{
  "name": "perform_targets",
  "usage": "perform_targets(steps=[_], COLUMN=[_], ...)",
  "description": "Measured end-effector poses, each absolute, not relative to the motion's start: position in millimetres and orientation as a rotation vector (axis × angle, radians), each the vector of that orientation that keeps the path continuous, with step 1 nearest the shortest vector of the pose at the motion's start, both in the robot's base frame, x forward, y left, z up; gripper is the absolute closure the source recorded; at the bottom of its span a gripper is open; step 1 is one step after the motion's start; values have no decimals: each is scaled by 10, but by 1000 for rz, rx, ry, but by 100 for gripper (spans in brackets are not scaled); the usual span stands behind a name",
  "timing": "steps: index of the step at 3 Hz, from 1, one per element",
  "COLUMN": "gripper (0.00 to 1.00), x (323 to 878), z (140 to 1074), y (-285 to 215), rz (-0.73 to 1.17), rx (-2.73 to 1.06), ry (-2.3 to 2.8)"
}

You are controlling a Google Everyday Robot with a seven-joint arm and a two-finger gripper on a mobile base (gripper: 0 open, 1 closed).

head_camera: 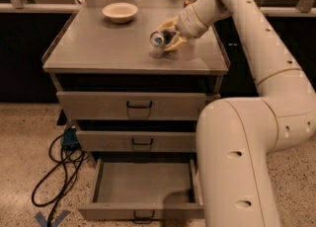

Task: Pick redbull can from bottom drawer and place on counter

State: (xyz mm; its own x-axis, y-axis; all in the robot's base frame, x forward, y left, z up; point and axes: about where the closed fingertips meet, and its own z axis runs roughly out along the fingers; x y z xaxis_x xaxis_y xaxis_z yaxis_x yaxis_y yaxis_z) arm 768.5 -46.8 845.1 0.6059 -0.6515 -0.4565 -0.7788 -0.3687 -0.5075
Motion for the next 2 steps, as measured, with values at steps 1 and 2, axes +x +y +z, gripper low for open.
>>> perform_targets(steps=[1, 2], gripper=[81, 57], x=[7685, 7685], z=[8476, 8476], y=[-465, -464], rz=[231, 231], rx=[-2124, -2124], ry=[1123, 1123])
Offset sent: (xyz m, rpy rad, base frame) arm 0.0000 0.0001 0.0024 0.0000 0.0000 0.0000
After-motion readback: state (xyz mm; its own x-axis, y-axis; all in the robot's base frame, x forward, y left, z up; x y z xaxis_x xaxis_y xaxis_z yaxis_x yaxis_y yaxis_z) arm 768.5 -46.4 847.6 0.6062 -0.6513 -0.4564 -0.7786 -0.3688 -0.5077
